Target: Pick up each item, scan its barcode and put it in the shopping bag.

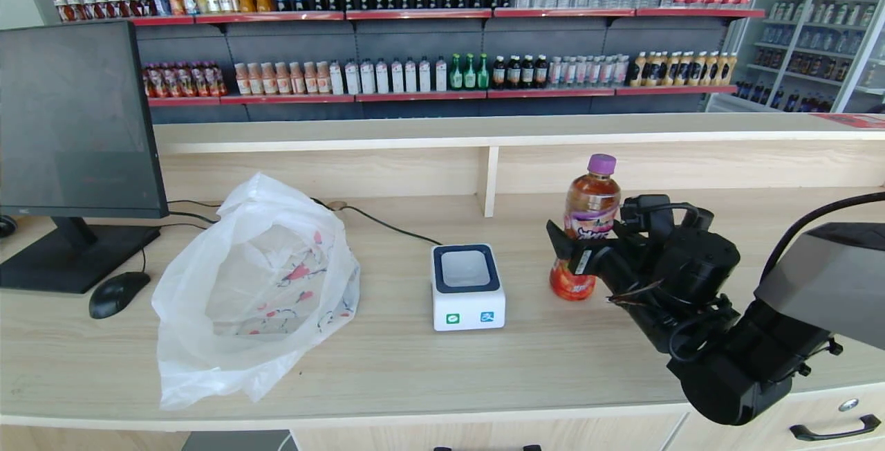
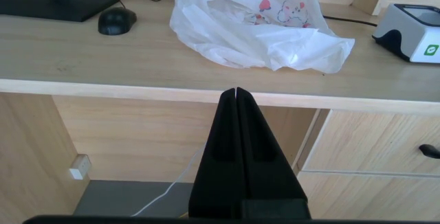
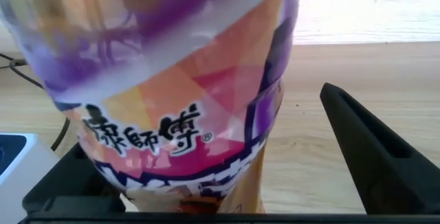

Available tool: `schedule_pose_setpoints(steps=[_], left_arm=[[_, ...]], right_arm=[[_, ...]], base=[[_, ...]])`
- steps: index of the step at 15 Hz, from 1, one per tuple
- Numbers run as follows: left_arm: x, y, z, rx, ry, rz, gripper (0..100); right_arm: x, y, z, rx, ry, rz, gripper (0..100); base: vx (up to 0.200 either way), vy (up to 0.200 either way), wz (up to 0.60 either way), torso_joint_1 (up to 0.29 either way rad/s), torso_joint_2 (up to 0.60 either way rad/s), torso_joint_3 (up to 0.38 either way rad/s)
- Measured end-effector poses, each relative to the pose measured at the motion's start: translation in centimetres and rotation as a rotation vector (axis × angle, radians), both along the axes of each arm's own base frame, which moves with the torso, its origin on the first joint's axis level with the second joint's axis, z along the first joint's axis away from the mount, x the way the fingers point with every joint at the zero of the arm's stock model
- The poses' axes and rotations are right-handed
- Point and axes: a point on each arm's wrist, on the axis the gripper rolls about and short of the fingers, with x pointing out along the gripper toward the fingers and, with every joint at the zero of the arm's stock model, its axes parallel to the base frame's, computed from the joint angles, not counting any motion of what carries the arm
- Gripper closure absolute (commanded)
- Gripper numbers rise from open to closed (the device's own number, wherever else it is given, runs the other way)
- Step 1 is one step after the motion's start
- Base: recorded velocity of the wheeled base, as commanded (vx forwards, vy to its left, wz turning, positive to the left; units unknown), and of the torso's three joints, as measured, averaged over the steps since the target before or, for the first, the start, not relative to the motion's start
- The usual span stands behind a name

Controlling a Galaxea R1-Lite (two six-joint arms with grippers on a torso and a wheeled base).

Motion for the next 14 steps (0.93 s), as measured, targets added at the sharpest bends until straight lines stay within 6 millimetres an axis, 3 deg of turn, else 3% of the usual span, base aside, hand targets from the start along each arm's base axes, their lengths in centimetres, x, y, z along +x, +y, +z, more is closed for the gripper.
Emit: schedule_pose_setpoints(steps=[3, 4, 14], left_arm=[[0.0, 0.0, 0.0, 0.000, 0.000, 0.000, 100], [0.0, 0.0, 0.0, 0.000, 0.000, 0.000, 100], [0.0, 0.0, 0.0, 0.000, 0.000, 0.000, 100]], right_arm=[[0.2, 0.2, 0.2, -0.004, -0.013, 0.019, 0], [0.2, 0.2, 0.2, -0.004, -0.014, 0.020, 100], [-0.9, -0.1, 1.4, -0.001, -0.031, 0.047, 100]], base=[[0.000, 0.000, 0.00, 0.000, 0.00, 0.000], [0.000, 0.000, 0.00, 0.000, 0.00, 0.000], [0.000, 0.000, 0.00, 0.000, 0.00, 0.000]])
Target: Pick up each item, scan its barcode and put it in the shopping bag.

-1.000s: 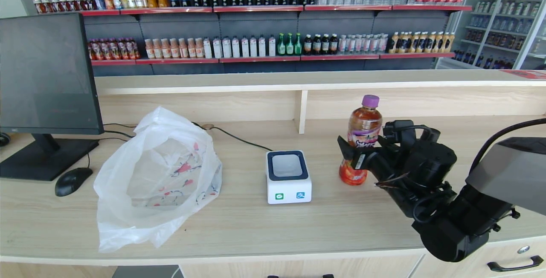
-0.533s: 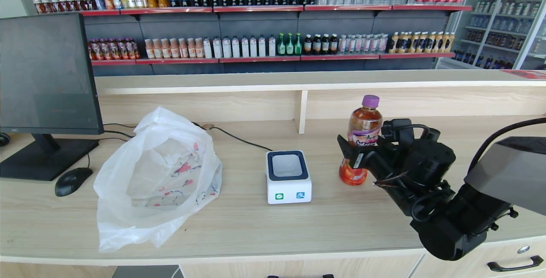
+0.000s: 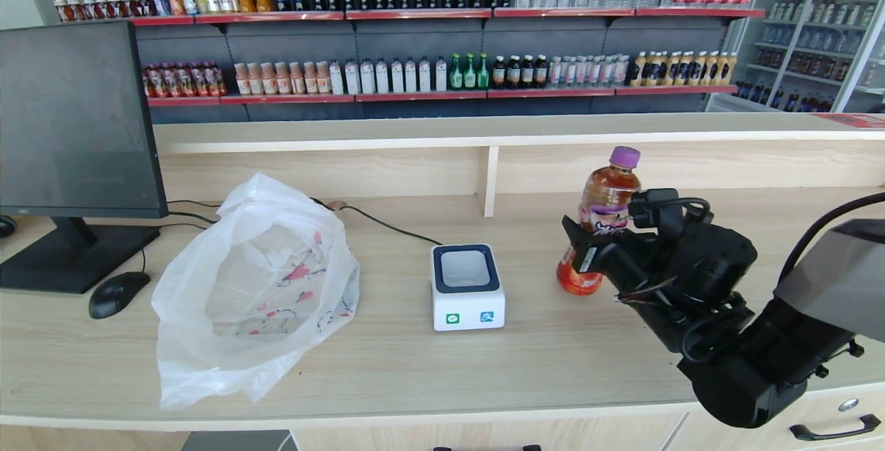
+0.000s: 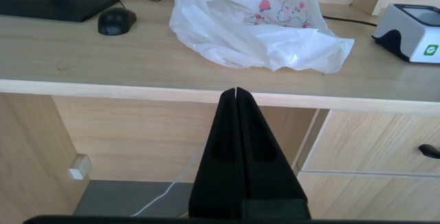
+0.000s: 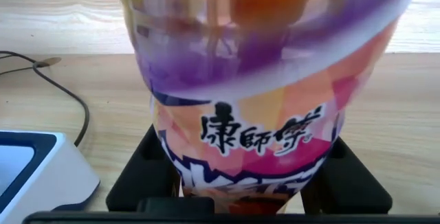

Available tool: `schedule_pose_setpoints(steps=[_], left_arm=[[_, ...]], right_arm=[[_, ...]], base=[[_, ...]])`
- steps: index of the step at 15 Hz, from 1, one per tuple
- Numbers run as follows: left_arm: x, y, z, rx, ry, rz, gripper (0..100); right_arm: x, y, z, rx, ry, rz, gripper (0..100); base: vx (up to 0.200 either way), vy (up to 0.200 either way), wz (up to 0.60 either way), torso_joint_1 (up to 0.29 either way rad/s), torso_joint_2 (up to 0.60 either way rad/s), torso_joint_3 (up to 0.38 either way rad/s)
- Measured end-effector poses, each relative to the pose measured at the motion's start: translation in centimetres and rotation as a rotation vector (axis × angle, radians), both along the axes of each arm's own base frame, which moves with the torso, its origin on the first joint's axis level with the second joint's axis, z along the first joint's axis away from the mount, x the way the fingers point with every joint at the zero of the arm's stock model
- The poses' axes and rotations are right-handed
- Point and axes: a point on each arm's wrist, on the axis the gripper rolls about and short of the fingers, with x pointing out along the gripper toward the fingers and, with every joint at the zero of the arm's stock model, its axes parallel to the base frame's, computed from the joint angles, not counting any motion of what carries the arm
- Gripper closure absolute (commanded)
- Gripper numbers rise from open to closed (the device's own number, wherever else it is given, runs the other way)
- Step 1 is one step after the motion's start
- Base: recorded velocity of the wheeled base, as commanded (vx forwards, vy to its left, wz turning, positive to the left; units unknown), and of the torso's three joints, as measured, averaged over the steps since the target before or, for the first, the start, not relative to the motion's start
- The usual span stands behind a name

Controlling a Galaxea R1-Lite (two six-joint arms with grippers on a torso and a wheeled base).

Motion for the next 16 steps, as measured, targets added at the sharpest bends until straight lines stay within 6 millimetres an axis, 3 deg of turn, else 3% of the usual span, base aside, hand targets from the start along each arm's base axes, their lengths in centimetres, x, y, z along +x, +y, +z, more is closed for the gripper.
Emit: schedule_pose_setpoints(steps=[10, 16], left_arm=[[0.0, 0.0, 0.0, 0.000, 0.000, 0.000, 100], [0.0, 0.0, 0.0, 0.000, 0.000, 0.000, 100]], right_arm=[[-2.5, -1.1, 3.5, 0.027, -0.079, 0.004, 100], [-5.6, -2.0, 5.4, 0.039, -0.110, 0.017, 100]], base=[[0.000, 0.000, 0.00, 0.000, 0.00, 0.000], [0.000, 0.000, 0.00, 0.000, 0.00, 0.000]])
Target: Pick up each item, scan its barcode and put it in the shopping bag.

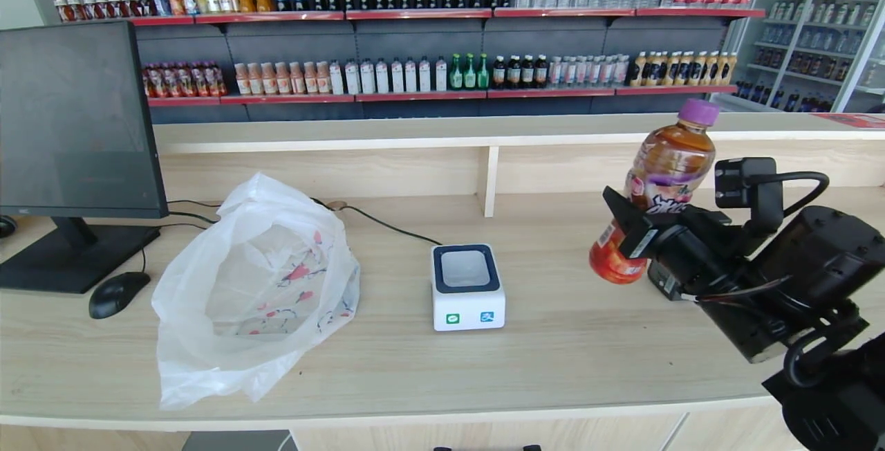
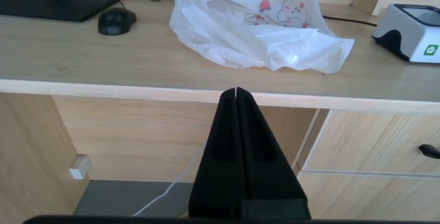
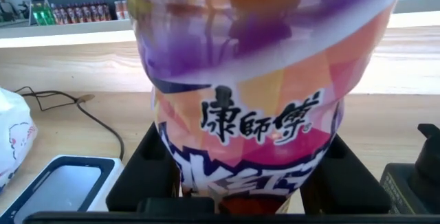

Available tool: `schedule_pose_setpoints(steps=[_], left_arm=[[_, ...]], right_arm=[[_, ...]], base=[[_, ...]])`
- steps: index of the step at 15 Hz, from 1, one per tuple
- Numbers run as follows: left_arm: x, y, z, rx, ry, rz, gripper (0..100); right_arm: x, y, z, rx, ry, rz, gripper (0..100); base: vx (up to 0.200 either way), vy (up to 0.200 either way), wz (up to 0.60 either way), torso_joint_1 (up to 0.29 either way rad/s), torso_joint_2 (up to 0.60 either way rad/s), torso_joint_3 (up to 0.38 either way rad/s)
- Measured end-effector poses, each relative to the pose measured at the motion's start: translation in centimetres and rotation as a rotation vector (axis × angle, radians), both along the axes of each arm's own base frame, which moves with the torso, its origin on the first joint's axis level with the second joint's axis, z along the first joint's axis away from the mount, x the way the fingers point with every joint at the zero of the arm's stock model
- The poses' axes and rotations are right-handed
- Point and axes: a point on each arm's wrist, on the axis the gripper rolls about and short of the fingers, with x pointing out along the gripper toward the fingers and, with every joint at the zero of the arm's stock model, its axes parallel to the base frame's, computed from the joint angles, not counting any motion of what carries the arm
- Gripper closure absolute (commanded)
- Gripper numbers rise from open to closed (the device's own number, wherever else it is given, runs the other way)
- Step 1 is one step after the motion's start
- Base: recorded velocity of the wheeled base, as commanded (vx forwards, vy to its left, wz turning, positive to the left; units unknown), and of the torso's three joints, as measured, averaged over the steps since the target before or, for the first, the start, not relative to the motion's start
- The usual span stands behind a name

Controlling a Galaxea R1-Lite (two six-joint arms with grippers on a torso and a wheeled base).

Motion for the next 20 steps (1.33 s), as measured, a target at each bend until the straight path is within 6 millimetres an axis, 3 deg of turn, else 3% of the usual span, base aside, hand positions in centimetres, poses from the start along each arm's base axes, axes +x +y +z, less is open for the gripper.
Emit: schedule_pose_setpoints(steps=[8, 15, 20], left_arm=[[0.0, 0.0, 0.0, 0.000, 0.000, 0.000, 100], [0.0, 0.0, 0.0, 0.000, 0.000, 0.000, 100], [0.0, 0.0, 0.0, 0.000, 0.000, 0.000, 100]], right_arm=[[-7.4, -2.9, 1.0, -0.018, -0.016, 0.043, 100], [-9.0, -2.9, 1.5, -0.027, -0.049, 0.121, 100], [-10.2, -1.4, 1.7, -0.049, -0.073, 0.269, 100]], base=[[0.000, 0.000, 0.00, 0.000, 0.00, 0.000], [0.000, 0.000, 0.00, 0.000, 0.00, 0.000], [0.000, 0.000, 0.00, 0.000, 0.00, 0.000]])
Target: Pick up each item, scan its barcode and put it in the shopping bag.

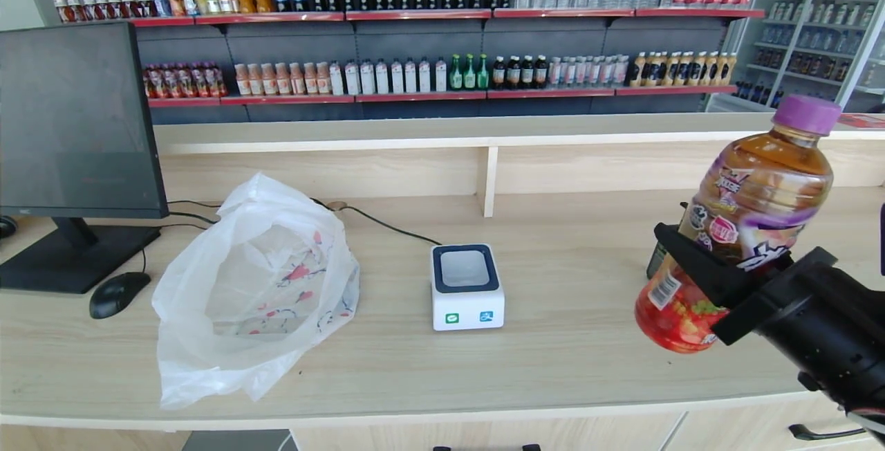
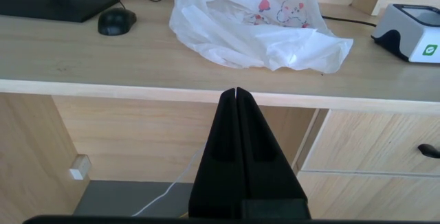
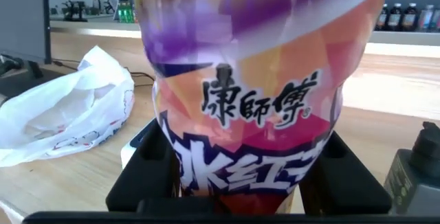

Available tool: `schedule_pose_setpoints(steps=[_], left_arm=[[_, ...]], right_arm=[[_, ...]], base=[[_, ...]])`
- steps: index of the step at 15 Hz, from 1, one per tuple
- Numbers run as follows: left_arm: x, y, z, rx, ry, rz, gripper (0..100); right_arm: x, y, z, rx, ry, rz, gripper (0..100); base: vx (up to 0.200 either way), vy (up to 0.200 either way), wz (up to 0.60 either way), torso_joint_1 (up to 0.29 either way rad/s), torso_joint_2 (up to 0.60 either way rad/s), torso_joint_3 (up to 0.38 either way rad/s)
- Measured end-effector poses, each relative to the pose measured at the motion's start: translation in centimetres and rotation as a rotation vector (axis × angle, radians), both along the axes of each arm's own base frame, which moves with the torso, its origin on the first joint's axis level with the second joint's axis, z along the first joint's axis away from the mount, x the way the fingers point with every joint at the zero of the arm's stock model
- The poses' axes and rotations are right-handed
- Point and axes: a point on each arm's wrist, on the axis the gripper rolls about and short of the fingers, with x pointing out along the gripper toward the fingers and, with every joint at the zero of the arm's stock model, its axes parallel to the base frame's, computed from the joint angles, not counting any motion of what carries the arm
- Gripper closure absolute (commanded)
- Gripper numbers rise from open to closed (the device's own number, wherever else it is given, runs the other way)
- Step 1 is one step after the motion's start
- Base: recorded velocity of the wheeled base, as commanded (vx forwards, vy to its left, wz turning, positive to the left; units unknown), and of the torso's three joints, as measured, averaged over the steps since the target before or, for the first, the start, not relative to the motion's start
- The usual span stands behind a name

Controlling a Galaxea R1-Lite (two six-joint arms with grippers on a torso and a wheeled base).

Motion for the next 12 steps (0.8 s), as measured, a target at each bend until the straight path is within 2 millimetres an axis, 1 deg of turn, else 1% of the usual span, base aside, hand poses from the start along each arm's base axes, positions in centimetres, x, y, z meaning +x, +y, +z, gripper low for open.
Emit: schedule_pose_setpoints(steps=[2, 4, 6, 7, 8, 11, 12], left_arm=[[0.0, 0.0, 0.0, 0.000, 0.000, 0.000, 100], [0.0, 0.0, 0.0, 0.000, 0.000, 0.000, 100], [0.0, 0.0, 0.0, 0.000, 0.000, 0.000, 100], [0.0, 0.0, 0.0, 0.000, 0.000, 0.000, 100], [0.0, 0.0, 0.0, 0.000, 0.000, 0.000, 100], [0.0, 0.0, 0.0, 0.000, 0.000, 0.000, 100], [0.0, 0.0, 0.0, 0.000, 0.000, 0.000, 100]], right_arm=[[-0.5, 1.0, 0.2, -0.005, -0.012, 0.092, 100], [-0.5, 1.7, 0.7, 0.050, -0.001, 0.150, 100], [0.2, 2.8, 2.2, 0.155, -0.012, 0.233, 100], [0.5, 3.3, 3.1, 0.200, -0.021, 0.311, 100], [0.7, 3.8, 3.6, 0.219, -0.018, 0.400, 100], [1.0, 4.3, 4.1, 0.272, 0.022, 0.503, 100], [1.0, 4.3, 4.3, 0.323, 0.061, 0.531, 100]], base=[[0.000, 0.000, 0.00, 0.000, 0.00, 0.000], [0.000, 0.000, 0.00, 0.000, 0.00, 0.000], [0.000, 0.000, 0.00, 0.000, 0.00, 0.000], [0.000, 0.000, 0.00, 0.000, 0.00, 0.000], [0.000, 0.000, 0.00, 0.000, 0.00, 0.000], [0.000, 0.000, 0.00, 0.000, 0.00, 0.000], [0.000, 0.000, 0.00, 0.000, 0.00, 0.000]])
